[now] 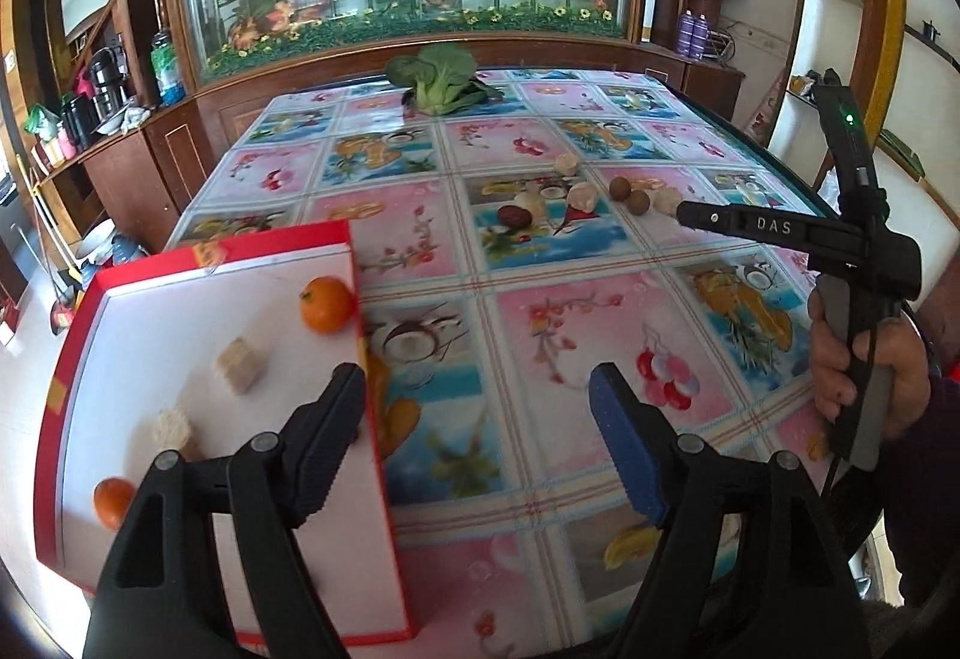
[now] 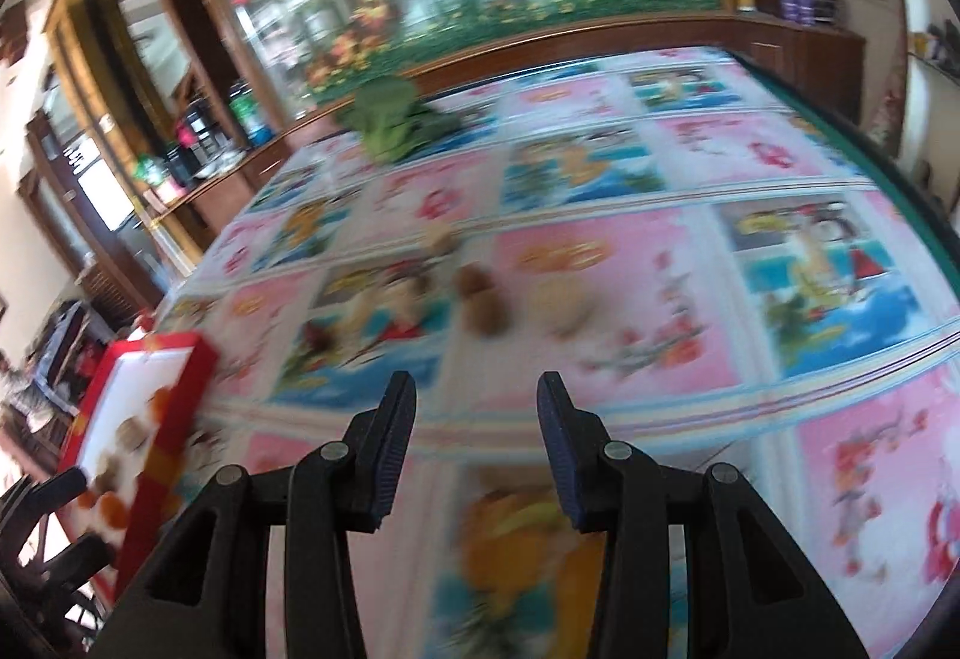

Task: Organize fruits
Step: 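Move both tools back to the fruits on the tablecloth, then grasp a round beige biscuit with the right tool while the left grasps a red date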

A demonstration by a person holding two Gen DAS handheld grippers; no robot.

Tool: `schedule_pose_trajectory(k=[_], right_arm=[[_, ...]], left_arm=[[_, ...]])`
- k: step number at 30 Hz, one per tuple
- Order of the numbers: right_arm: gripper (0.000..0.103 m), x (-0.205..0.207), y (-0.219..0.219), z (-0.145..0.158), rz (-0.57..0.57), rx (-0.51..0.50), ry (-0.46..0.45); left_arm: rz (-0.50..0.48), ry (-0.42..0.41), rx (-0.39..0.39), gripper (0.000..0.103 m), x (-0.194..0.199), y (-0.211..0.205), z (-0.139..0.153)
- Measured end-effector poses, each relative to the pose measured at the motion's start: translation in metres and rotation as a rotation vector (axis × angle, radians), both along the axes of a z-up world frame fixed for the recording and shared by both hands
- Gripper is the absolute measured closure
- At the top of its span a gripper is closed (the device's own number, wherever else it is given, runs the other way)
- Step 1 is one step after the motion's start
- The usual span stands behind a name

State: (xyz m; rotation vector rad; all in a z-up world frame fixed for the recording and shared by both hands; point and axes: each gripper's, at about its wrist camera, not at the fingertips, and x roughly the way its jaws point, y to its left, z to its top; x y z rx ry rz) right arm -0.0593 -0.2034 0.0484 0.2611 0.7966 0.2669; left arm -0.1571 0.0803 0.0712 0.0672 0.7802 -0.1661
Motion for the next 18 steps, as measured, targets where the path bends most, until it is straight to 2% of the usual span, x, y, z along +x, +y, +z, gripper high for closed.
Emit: schedule_pose_trajectory(k=[1,4,6,11,14,18], right_arm=[[0.061,0.008,-0.009,-0.002,-0.029,0.003,0.016],[0.061,0.021,-0.016,-0.006,-0.021,0.036,0.039],[0.061,0.031,-0.009,-0.009,-0.006,-0.011,0.048],[0.062,0.052,0.000,-0.017,-0.051,-0.099,0.077],[0.062,0.061,0.001,-0.019,-0.055,-0.120,0.074],[0.067,0.063,0.001,-0.019,-0.065,-0.134,0.076]], left_arm=[[-0.005,0.006,-0.004,0.026,0.006,-0.004,0.000],[-0.015,0.027,-0.011,0.026,0.023,-0.013,-0.002],[-0.013,0.037,0.001,0.026,0.035,-0.019,-0.005],[0.031,0.070,0.021,0.026,0.077,-0.024,-0.015],[0.060,0.103,0.021,0.026,0.102,-0.026,-0.023],[0.093,0.126,0.020,0.026,0.128,-0.030,-0.031]])
